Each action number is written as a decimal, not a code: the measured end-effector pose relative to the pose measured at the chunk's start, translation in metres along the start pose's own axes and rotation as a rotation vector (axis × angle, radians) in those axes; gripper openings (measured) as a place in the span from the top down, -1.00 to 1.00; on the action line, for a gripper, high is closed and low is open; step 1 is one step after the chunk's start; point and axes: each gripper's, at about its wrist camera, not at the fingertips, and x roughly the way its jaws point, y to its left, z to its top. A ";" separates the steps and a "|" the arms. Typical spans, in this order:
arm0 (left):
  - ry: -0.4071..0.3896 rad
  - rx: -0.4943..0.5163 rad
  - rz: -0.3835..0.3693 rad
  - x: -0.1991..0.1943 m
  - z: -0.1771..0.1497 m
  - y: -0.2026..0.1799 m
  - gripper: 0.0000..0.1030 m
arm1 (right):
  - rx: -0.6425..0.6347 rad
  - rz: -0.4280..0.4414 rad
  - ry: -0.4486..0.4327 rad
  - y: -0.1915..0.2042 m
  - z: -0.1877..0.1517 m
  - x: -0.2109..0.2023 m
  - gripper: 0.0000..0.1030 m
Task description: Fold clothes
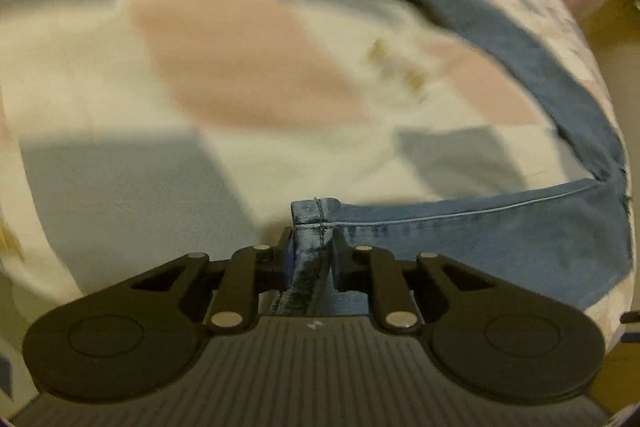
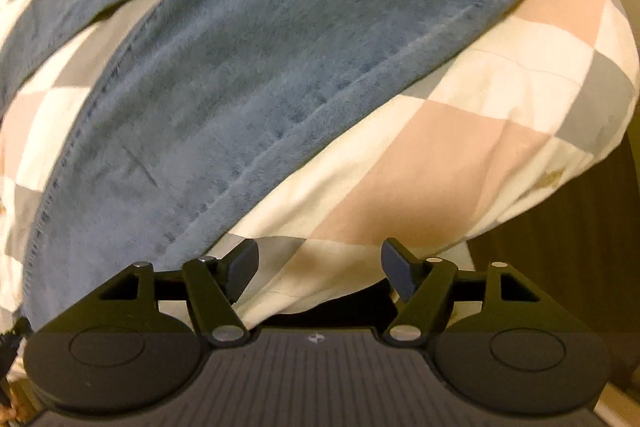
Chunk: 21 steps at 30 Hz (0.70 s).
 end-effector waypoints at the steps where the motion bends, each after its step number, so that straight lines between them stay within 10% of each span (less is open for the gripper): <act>1: -0.013 0.033 -0.011 -0.009 0.013 -0.004 0.73 | 0.022 0.005 -0.007 -0.002 -0.003 -0.002 -0.39; 6: -0.026 0.173 0.014 -0.022 0.064 -0.017 0.68 | 0.117 0.041 -0.031 -0.013 -0.012 -0.006 -0.39; 14: 0.119 0.145 0.369 0.059 0.056 -0.020 0.32 | 0.208 0.101 -0.044 -0.045 -0.018 0.000 -0.39; 17: 0.097 -0.059 0.387 0.032 0.046 -0.006 0.26 | 0.265 0.140 -0.094 -0.074 -0.009 -0.007 -0.40; 21: 0.027 -0.429 0.208 -0.024 0.014 0.014 0.14 | 0.369 0.179 -0.183 -0.126 0.023 -0.004 -0.41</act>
